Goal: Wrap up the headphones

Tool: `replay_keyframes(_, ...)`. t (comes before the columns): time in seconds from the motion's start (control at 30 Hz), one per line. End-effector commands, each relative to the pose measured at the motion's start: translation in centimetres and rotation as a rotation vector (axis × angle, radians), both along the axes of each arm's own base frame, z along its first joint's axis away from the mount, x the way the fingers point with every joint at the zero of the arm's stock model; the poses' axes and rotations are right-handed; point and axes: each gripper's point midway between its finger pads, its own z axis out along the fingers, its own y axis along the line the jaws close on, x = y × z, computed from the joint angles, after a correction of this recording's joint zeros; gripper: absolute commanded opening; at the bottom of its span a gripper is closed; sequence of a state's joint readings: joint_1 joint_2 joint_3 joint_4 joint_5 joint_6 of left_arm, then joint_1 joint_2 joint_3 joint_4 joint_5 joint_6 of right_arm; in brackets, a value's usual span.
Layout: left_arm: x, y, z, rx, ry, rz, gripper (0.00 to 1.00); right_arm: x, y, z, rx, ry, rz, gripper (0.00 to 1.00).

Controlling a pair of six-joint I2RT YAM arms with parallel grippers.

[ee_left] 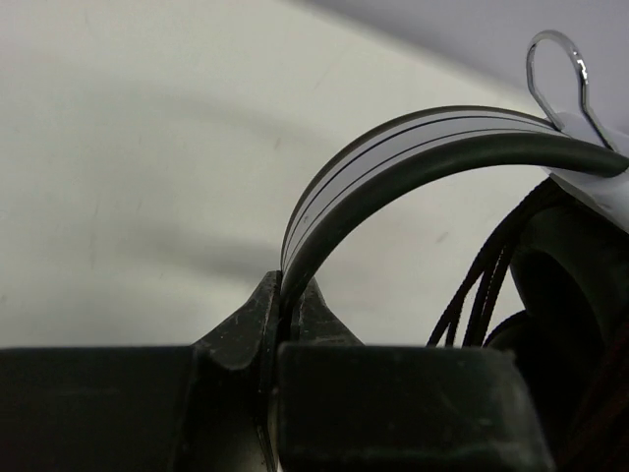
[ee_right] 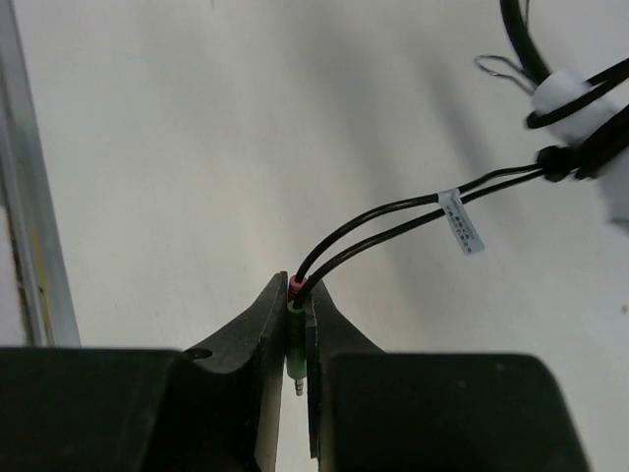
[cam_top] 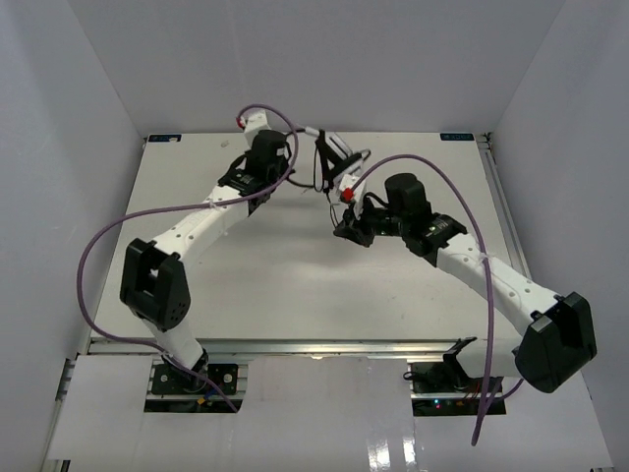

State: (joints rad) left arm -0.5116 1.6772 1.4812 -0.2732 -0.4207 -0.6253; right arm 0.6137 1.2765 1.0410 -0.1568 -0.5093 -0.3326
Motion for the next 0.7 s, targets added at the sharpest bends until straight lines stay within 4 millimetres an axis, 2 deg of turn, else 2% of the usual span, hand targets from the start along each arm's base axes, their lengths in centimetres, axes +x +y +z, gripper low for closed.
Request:
replay_keyframes(0.0, -4.4, 0.2, -10.9, 0.314, 0.308, -0.136, 0.0, 0.4, -3.0, -8.5, -0.301, -0.001, -0.031, 0.08)
replay_keyframes(0.03, -5.2, 0.5, -12.5, 0.324, 0.34, -0.146, 0.0, 0.6, -3.0, -9.2, -0.315, -0.004, -0.028, 0.08)
replay_keyframes(0.1, -6.0, 0.4, -13.5, 0.313, 0.343, -0.175, 0.0, 1.6, -2.8, -10.4, -0.344, -0.011, -0.026, 0.08)
replay_keyframes(0.27, -7.5, -1.5, -14.9, 0.237, 0.385, -0.285, 0.0, 3.7, -1.3, -10.4, -0.315, 0.027, -0.007, 0.08)
replay_keyframes(0.37, -8.5, -2.9, -15.8, 0.199, 0.412, -0.378, 0.0, 4.4, -1.5, -10.7, -0.287, 0.078, -0.016, 0.08)
replay_keyframes(0.47, -10.0, -4.1, -17.8, 0.163, 0.482, -0.464, 0.07, 4.3, -1.7, -11.0, -0.239, 0.139, 0.002, 0.08)
replay_keyframes(0.5, -10.5, -4.2, -18.5, 0.157, 0.502, -0.477, 0.21, 4.2, -1.7, -11.1, -0.229, 0.157, 0.004, 0.08)
replay_keyframes(0.57, -11.6, -4.8, -19.6, 0.127, 0.547, -0.52, 0.36, 4.1, -1.6, -10.9, -0.196, 0.183, 0.016, 0.08)
replay_keyframes(0.6, -12.0, -5.1, -19.9, 0.109, 0.562, -0.536, 0.47, 4.1, -1.6, -10.6, -0.176, 0.195, 0.024, 0.08)
replay_keyframes(0.67, -12.6, -5.3, -19.9, 0.093, 0.569, -0.557, 0.61, 4.5, -1.6, -9.7, -0.137, 0.21, 0.03, 0.09)
